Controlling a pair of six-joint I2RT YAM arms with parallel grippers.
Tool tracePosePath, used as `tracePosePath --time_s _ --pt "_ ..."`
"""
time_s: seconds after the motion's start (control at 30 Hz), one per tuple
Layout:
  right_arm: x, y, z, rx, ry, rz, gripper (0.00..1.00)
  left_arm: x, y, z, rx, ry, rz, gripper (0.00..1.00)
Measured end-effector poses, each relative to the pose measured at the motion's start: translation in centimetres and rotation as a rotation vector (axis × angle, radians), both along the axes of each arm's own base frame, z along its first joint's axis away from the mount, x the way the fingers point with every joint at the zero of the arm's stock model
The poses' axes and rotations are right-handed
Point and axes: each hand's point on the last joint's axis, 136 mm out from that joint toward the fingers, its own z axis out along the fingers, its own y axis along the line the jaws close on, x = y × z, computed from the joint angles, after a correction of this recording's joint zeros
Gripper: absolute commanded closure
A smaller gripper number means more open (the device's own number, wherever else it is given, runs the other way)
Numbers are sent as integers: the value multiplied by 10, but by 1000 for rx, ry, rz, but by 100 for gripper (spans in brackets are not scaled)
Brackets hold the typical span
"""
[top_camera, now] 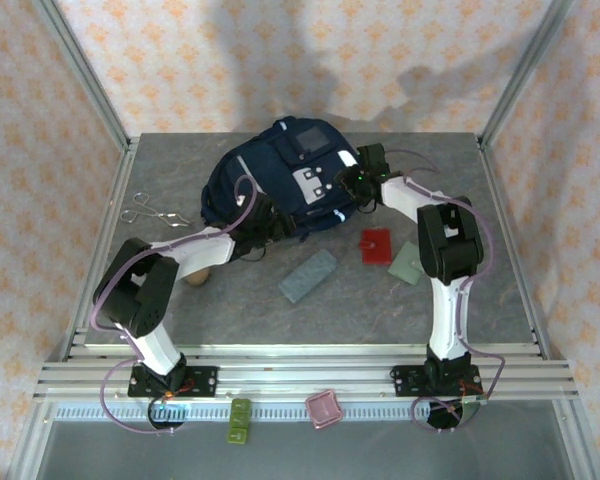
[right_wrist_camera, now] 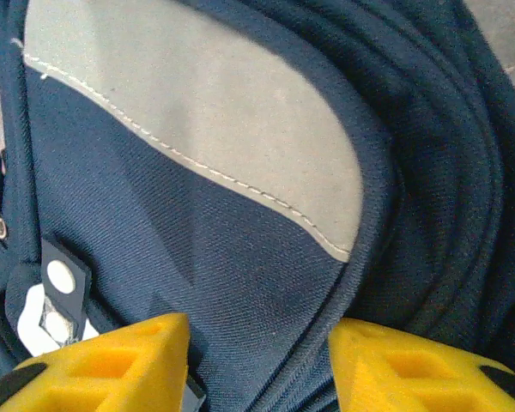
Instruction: Pack books, pencil case, and school supplies into a backpack
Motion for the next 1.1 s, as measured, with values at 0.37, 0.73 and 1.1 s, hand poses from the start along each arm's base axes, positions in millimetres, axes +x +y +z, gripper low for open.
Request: tracePosePath --time_s 0.37,0.73,1.1 --pt "-55 3 -16 21 -11 -14 57 12 16 -21 149 35 63 49" --pt "-99 24 -27 54 -19 35 58 22 35 -24 278 47 90 56" --pt "-110 41 -34 99 3 64 80 6 -27 6 231 4 -45 39"
